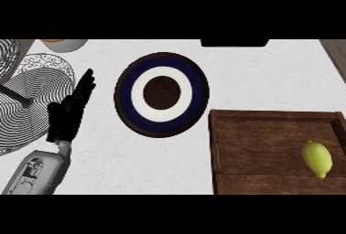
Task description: Pick the lemon from the tray and place it in the plate
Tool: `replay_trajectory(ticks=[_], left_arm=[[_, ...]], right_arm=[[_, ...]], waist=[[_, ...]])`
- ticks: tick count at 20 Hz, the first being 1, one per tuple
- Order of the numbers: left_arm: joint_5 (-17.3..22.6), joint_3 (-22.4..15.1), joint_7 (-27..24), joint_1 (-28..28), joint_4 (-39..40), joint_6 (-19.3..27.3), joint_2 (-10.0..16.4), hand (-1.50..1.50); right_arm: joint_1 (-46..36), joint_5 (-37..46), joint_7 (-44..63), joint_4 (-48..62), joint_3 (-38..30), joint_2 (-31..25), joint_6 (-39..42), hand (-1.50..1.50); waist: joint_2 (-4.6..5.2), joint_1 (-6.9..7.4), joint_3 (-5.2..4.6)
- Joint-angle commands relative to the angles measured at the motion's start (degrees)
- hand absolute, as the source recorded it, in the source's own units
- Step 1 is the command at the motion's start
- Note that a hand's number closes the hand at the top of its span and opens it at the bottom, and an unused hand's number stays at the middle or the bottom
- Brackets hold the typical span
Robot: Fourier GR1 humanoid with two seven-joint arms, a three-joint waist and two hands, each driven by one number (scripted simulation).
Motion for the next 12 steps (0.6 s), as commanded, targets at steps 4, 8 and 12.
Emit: replay_trajectory(ticks=[4,8,12], left_arm=[[-2.68,2.08,-1.37,-2.74,3.97,-1.21,-3.08,0.0],[-4.18,1.79,0.13,2.64,-2.56,-1.42,-3.45,0.0],[-4.71,3.01,2.03,3.51,-4.25,-3.24,-4.2,0.0]], right_arm=[[-9.65,7.01,4.74,7.15,3.33,3.26,2.15,-1.5],[-10.42,8.69,-2.83,15.24,2.54,5.65,3.65,-1.5],[-12.47,10.85,-1.2,17.68,1.68,7.61,4.26,-1.5]], waist=[[0.03,-0.14,0.01],[-0.07,0.04,0.03],[-0.09,0.1,0.03]])
